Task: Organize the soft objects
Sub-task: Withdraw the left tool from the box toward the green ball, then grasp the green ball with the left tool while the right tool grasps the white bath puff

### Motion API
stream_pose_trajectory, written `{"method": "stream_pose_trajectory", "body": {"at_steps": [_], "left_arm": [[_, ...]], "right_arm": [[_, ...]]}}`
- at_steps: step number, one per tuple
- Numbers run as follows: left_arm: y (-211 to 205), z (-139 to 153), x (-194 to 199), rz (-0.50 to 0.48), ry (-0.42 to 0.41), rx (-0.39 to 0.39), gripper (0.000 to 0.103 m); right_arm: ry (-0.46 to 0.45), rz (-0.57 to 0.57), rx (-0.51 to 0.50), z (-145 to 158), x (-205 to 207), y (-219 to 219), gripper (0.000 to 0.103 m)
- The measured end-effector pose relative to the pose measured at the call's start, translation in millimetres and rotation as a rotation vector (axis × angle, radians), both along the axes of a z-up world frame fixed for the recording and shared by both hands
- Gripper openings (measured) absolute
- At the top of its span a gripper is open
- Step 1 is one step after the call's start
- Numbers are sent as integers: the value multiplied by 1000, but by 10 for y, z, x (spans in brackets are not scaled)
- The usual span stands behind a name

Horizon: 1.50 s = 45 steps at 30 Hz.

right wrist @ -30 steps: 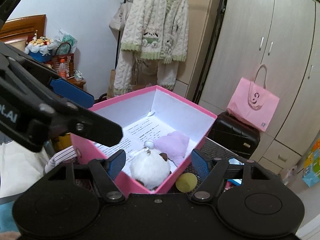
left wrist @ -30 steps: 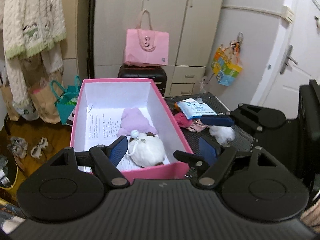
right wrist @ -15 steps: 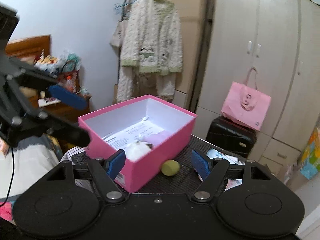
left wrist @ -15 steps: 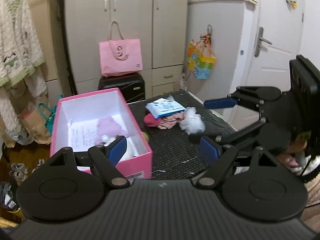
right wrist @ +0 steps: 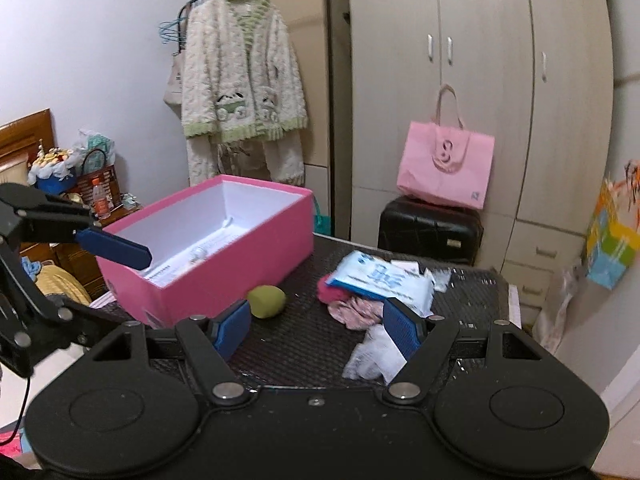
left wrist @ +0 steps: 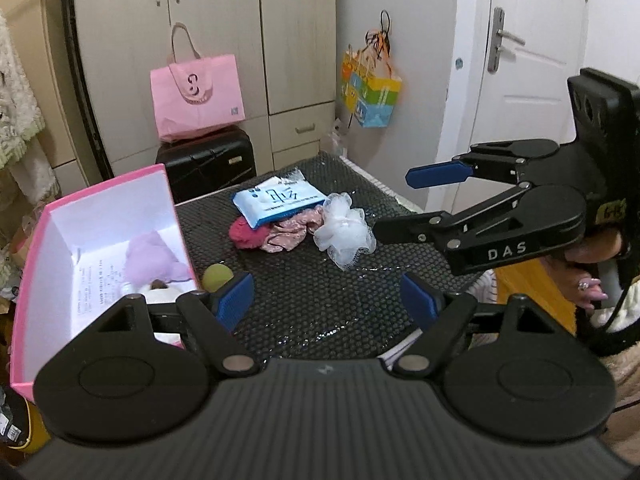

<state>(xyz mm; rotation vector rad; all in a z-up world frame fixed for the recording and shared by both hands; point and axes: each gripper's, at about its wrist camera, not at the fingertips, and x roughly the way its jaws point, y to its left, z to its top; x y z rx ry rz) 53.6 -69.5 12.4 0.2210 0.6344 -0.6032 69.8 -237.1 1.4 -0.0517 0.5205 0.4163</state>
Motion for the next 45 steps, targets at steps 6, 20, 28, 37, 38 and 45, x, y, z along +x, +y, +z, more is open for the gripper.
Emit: {"method": "stream_pose_trajectory", "body": {"at_steps": [6,20,28,37,38,45], "left_arm": [[-282,-244,224,26,-11,93,80],[-630,-865,719,240,-156,369,77],[-850,-1176,812,332,-269,521,75],[-986,-1292,926,420,-370,642,54],[-1004,-1307,917,411,-373,654,53],[-1177,-1486,991,419,-352,813,51]], "right_arm": [[43,-16,37,-242,246,-246,78],[58,-26,49,-722,796,-439,78],[57,-39,33,-853,947,-440,78],[94,-55,49,-938,1066,-502,78],[96,-56,51,-947,1078,-504,78],[112,-51,69,-995,1142,-517,78]]}}
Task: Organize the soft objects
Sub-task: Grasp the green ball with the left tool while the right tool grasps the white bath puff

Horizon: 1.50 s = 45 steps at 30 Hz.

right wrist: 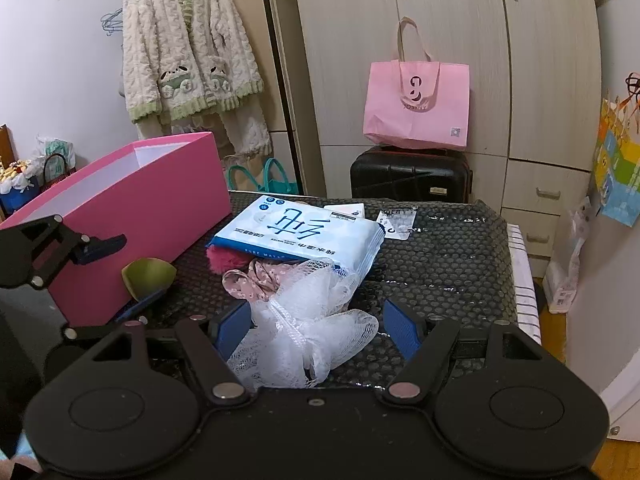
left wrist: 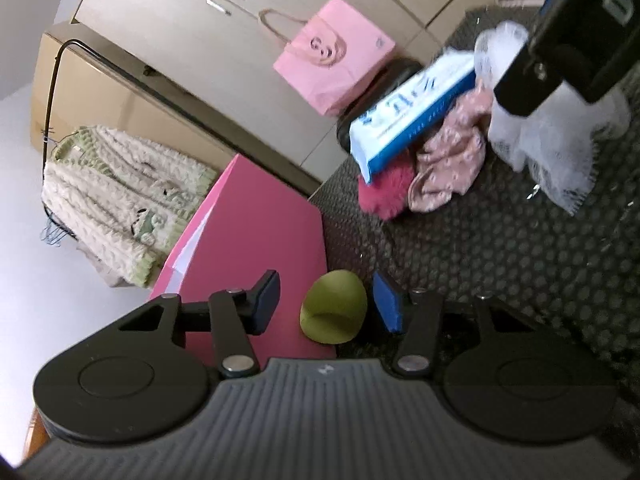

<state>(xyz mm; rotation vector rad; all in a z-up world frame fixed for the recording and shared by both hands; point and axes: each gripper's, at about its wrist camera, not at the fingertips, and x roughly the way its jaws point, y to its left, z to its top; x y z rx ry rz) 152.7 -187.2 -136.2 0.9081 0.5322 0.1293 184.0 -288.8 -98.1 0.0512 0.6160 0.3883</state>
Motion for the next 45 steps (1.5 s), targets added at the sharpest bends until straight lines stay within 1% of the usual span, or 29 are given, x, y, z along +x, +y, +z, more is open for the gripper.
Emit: {"method": "stream_pose_trajectory", "body": {"at_steps": [2,4,7,8,10,12,15,17,18,19,20,21,22,23,24,29,31,34,41,43,45], "left_arm": [[-5,-28,55,10,25,13,49],[7,-55,109,34,37,38,43],[15,-57,153,36,73,34,39],[8,-63,157,35,79,38,39],[-4,-91,170,42,75,47,39],[11,-90,195,52,70,32,39],[41,-82,184,57,62,1,37],[49,-97,166,51,45,-5,35],[56,-98,153,48,38,-14,35],[66,-98,140,47,33,-27,34],[84,-90,126,42,28,-42,34],[101,-73,112,36,25,-61,34],[126,-40,95,27,26,-94,34],[163,-3,102,18,29,-123,34],[181,34,88,12,30,-153,34],[274,227,23,-32,11,-287,34],[306,286,-8,-47,19,-343,34],[362,369,-26,-68,64,-440,34],[506,419,-106,-85,169,-626,34],[562,430,-124,-88,203,-672,34],[589,439,-148,-87,223,-703,34]], "right_arm": [[3,4,4,-7,17,-5,78],[6,13,5,-18,21,-4,78],[12,28,0,-46,22,-1,79],[17,35,-2,-59,28,2,80],[27,49,-8,-87,40,24,82],[41,64,-18,-122,67,55,86],[70,70,-14,-185,97,71,86],[85,63,-2,-228,112,59,85],[83,59,3,-243,107,53,84],[80,54,5,-250,94,47,80],[73,52,-1,-250,73,43,64],[67,55,-13,-244,50,46,54],[59,57,-20,-233,29,40,49],[51,58,-19,-220,-5,33,40],[49,60,-14,-211,-28,23,37],[36,24,-22,-168,-148,-2,34],[29,16,-22,-147,-197,-8,34],[25,16,-31,-123,-246,30,34],[28,14,-43,-68,-381,125,34],[32,9,-50,-58,-436,146,34],[32,3,-63,-58,-495,179,34]]}}
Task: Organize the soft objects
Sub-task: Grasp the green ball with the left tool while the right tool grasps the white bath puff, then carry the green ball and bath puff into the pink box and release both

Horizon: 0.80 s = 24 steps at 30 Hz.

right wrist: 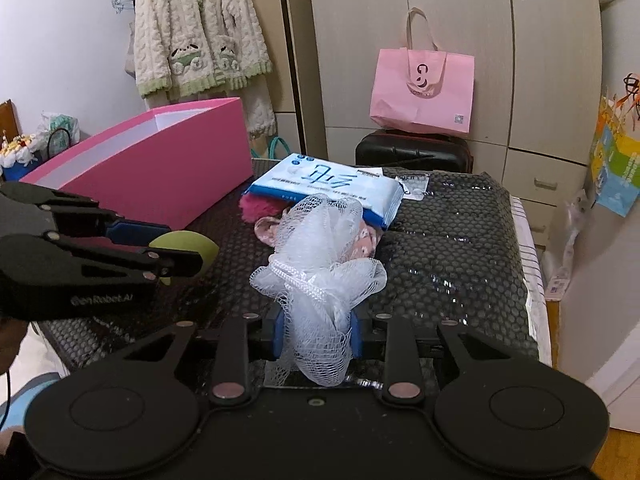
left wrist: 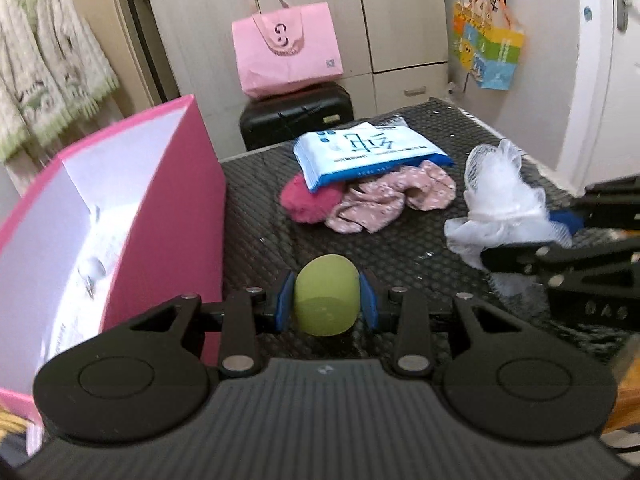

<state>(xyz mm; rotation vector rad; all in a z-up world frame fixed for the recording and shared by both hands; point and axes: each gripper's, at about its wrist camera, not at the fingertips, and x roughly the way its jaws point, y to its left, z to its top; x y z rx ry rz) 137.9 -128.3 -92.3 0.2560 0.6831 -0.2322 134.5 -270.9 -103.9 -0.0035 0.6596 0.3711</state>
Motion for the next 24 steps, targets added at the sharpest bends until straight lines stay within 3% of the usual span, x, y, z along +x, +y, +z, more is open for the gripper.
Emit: {"method": "stream_pose_trajectory", "body": {"at_steps": [24], "left_arm": [[565,55,-797,-53,82,-183,35]], "right_arm": [[8,19,-3,232,-868,557,35]]}}
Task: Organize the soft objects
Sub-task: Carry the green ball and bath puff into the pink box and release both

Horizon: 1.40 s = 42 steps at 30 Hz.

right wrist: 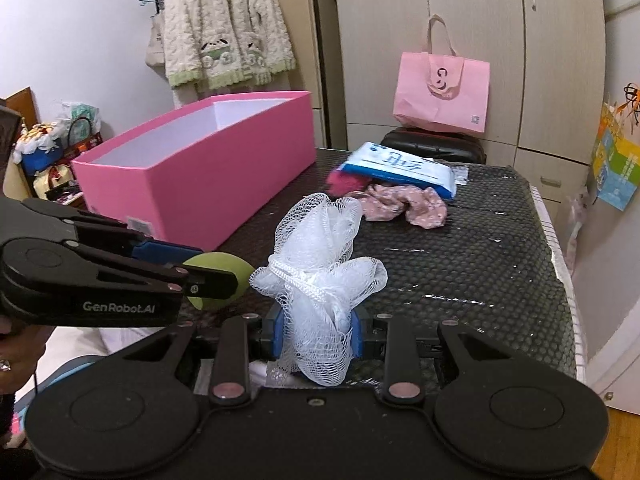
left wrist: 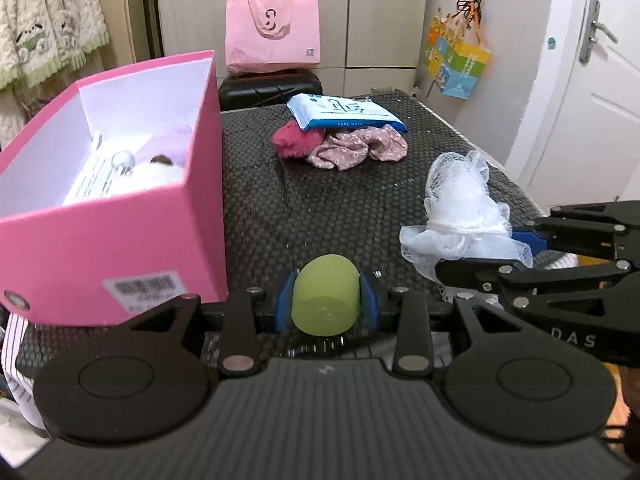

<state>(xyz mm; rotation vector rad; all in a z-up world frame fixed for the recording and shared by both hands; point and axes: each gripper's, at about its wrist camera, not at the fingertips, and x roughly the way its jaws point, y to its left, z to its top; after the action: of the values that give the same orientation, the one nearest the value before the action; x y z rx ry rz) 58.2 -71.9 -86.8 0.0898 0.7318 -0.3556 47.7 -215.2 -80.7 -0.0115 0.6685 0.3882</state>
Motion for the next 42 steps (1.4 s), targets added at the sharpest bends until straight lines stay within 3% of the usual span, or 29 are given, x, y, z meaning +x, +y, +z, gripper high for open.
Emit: {"method": "stream_pose_trajectory", "body": {"at_steps": [6,10,15,19,28,35,40,42], "left_arm": [[241,40,-124,-40,54,-68,35],[425,22,-206,-18,70,-51,35],[716,93,-271,6,92,-85,35],[885,194,-344,69,38,-61,35],[1201,509,-337,104,-65,-69,35],[1423,740,-116,135,-149,-71,36],[1574,818,170,154,-175,-112,36],[1590,859,247,201,-223,-75,36]], "right_arm": [[25,67,40,107,-139,110,36],[42,121,63,157,-189,253,36],[57,193,81,218,-199,459,36],[67,232,123,281,-157,584,36],[21,282,149,516,23,914,36],[-64,287,126,708,299,1213,36],[-61,281,108,733,645,1461,37],[-46,280,106,720,797,1543,37]]}}
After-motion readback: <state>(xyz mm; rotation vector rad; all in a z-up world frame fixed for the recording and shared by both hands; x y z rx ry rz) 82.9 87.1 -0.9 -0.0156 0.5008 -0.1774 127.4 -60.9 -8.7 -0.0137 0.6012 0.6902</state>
